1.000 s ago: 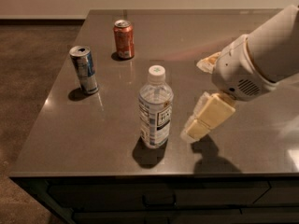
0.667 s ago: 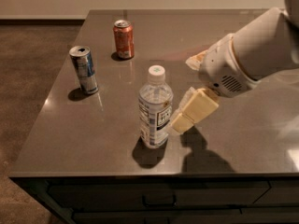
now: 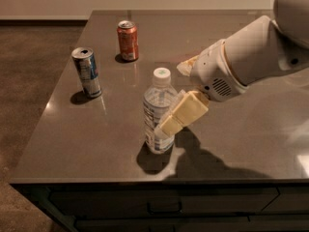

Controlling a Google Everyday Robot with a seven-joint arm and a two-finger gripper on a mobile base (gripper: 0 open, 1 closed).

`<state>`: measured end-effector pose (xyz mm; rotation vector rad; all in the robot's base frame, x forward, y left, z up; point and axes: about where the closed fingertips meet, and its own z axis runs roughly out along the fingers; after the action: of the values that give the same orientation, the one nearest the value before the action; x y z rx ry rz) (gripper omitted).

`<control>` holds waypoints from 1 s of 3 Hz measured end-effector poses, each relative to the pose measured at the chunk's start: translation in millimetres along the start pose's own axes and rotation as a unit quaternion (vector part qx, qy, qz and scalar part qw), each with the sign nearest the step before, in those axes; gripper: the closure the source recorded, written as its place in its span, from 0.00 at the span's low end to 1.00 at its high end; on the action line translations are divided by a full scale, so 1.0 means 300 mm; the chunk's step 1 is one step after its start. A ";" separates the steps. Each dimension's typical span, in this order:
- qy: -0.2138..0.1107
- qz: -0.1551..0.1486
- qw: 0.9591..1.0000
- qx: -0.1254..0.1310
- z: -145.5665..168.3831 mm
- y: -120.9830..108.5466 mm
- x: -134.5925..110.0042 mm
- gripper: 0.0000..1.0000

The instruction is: Move blue plastic bottle near coke can

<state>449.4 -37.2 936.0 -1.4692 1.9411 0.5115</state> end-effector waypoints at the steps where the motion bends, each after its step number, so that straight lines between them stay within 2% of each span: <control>1: -0.021 0.001 1.000 -0.019 0.017 0.015 -0.020 0.00; 2: -0.041 -0.005 0.998 -0.047 0.025 0.033 -0.036 0.17; 3: -0.056 -0.005 0.996 -0.073 0.026 0.037 -0.043 0.41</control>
Offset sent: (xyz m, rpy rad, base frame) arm -0.0080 0.0197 -0.0006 0.1513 0.0714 0.1380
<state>443.0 -20.0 938.5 -1.5056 1.8416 0.7293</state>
